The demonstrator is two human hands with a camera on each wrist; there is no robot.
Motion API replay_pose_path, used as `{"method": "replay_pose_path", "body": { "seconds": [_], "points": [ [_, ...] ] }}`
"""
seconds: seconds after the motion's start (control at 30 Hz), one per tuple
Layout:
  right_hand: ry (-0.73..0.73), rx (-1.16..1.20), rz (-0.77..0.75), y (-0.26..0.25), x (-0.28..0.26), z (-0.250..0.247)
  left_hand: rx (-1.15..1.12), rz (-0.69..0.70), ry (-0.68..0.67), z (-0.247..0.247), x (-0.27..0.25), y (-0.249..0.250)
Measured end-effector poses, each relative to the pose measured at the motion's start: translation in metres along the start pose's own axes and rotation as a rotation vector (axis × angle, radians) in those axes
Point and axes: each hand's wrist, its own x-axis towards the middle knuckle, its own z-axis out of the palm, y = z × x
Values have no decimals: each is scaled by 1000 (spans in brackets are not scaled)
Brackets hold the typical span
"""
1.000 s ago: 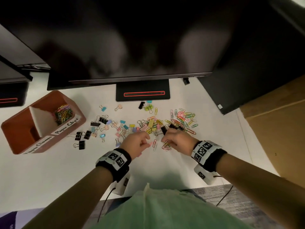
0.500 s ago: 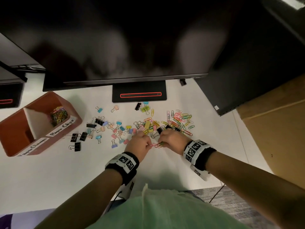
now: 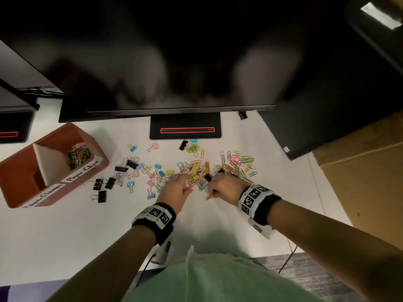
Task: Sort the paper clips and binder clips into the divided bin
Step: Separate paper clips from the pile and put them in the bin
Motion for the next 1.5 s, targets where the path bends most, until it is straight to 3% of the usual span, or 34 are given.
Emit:
{"method": "replay_pose_path", "body": {
  "seconds": [0.2, 0.57, 0.83, 0.97, 1.07, 1.27, 1.5],
  "points": [
    [31, -40, 12, -2, 3, -1, 44, -6, 61, -4, 11, 2],
    [43, -45, 33, -5, 5, 5, 92, 65, 41, -15, 17, 0],
    [47, -41, 89, -11, 7, 7, 233, 49, -59, -16, 24, 5],
    [52, -17, 78, -14, 5, 2, 180, 66, -97, -20, 17, 2],
    [149, 37, 45, -24, 4, -14, 49, 69, -24, -39, 5, -8],
    [310, 112, -81, -89, 42, -71, -96, 71, 331, -123, -25, -49],
    [425, 156, -251, -211, 145, -116, -66, -187, 487, -223, -41, -132]
  ]
}}
